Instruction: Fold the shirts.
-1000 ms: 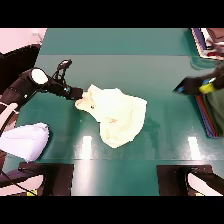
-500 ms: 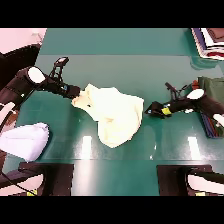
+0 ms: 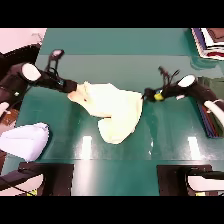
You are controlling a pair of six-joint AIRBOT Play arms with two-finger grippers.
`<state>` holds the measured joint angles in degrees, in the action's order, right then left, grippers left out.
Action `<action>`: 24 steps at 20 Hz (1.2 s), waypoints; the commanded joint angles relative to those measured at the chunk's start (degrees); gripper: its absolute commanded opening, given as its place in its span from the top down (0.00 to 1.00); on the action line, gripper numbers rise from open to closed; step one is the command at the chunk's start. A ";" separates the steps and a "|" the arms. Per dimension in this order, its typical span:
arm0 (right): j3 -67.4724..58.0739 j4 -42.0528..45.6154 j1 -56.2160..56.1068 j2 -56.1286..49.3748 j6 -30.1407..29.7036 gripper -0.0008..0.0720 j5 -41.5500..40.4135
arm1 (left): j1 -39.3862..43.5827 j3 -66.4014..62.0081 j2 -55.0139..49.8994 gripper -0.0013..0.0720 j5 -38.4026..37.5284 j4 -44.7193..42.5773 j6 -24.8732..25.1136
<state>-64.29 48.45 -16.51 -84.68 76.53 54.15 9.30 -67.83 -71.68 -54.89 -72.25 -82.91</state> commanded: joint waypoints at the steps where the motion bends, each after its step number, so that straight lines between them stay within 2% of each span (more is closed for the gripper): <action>1: -8.61 8.79 3.76 7.32 -0.09 0.97 2.73 | -0.07 -6.78 6.05 0.95 0.33 -9.70 -2.60; 4: -18.01 12.31 8.24 16.55 -0.11 0.97 8.17 | -0.04 -14.91 13.73 0.95 0.37 -10.73 -2.56; 8: -26.71 14.78 11.56 26.97 -0.11 0.97 11.30 | -0.04 -23.91 22.62 0.95 -0.26 -8.22 -2.58; 15: -34.38 14.75 16.96 38.62 -0.11 0.97 14.21 | -0.04 -33.48 31.82 0.95 -1.86 -3.78 -2.60; 20: -44.22 14.47 22.23 36.89 -0.09 0.97 16.04 | -0.04 -38.14 31.69 0.95 -7.56 -2.97 -2.60; 24: -50.25 14.16 19.56 25.31 1.14 0.97 22.38 | -0.04 -33.51 24.50 0.95 -22.32 -5.25 -2.56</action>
<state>-110.56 62.78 4.16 -53.15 76.79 72.23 9.30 -103.66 -43.31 -67.29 -76.27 -85.52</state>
